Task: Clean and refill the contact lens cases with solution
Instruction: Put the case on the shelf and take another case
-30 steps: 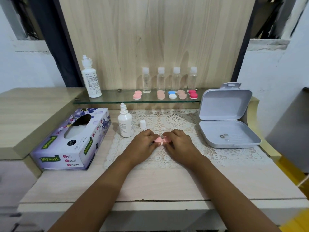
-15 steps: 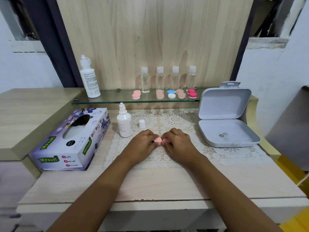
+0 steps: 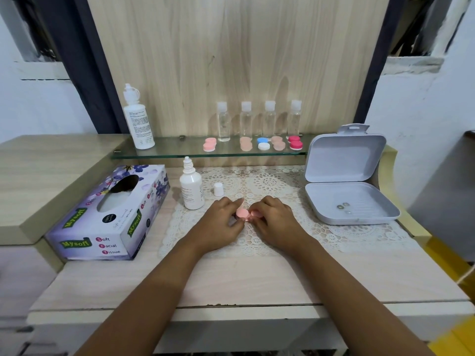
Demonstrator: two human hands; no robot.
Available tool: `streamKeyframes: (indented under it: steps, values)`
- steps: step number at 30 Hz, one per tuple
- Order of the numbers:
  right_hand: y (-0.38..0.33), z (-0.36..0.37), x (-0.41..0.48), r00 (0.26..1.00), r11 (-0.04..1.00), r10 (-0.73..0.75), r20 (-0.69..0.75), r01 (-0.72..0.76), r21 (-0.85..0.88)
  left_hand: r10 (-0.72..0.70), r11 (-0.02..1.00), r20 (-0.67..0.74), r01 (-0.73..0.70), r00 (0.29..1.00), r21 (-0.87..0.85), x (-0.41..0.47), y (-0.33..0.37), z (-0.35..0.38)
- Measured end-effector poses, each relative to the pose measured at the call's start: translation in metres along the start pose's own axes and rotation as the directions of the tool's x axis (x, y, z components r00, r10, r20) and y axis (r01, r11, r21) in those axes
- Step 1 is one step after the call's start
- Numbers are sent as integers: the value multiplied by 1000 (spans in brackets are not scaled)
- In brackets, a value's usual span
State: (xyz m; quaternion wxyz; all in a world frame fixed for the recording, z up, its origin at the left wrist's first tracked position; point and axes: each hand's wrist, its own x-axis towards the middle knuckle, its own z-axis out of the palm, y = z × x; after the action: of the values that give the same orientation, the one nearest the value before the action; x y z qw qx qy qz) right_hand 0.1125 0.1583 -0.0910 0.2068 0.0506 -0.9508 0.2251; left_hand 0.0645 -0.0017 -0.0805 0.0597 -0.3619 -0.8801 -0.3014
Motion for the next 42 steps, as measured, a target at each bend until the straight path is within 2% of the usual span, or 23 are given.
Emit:
streamKeyframes:
  steps: [6, 13, 18, 23, 28, 35, 39, 42]
  values:
    - [0, 0, 0, 1000, 1000, 6, 7, -6, -3, 30, 1000, 55, -30, 998, -11, 3, -5, -4]
    - [0, -1, 0, 1000, 1000, 10, 2, -10, -5, -52, 998, -67, 50, 996, -24, 5, -6, 0]
    - [0, -2, 0, 999, 999, 26, 19, -27, 22, 7, 999, 31, -9, 999, 46, 0, -4, 2]
    - [0, -2, -1, 999, 999, 31, 23, -31, 27, 20, 999, 41, -19, 999, -43, 2, -9, -1]
    - [0, -1, -1, 1000, 999, 19, 13, -19, 30, -39, 992, -14, 37, 999, -124, 2, -8, -2]
    - [1, -2, -1, 999, 999, 25, 20, -26, 30, -72, 993, -42, 68, 996, -99, 4, -6, -1]
    - [1, -2, -1, 999, 998, 33, 16, -34, 44, -162, 977, -87, 148, 983, -151, 9, -4, -4]
    - [1, -2, -2, 999, 998, 34, 8, -34, 48, -203, 973, -98, 190, 974, -127, 14, -3, -6]
